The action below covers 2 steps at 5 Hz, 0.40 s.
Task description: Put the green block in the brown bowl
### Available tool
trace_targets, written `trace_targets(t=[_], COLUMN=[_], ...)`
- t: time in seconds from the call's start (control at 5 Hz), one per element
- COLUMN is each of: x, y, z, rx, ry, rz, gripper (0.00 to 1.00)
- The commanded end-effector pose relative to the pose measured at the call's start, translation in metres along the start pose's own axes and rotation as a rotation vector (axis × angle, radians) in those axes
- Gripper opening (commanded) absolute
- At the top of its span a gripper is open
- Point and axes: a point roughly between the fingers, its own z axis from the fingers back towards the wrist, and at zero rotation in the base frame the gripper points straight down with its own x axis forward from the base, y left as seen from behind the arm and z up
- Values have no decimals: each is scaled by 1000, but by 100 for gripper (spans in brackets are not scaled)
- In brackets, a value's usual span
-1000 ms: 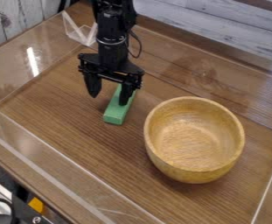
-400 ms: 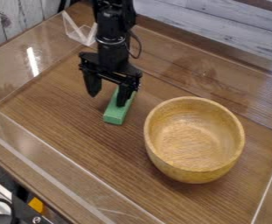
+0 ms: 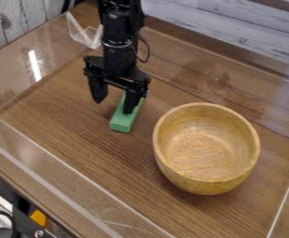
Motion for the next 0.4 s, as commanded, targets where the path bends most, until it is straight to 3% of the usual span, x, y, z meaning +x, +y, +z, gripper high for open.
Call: trace_targets(t=[0.0,0.2], x=[-7,-2], y=[-9,-12], z=[7,2], rx=[6,17], ry=[-12,-15], rz=[-4,-71], gripper=[100,100])
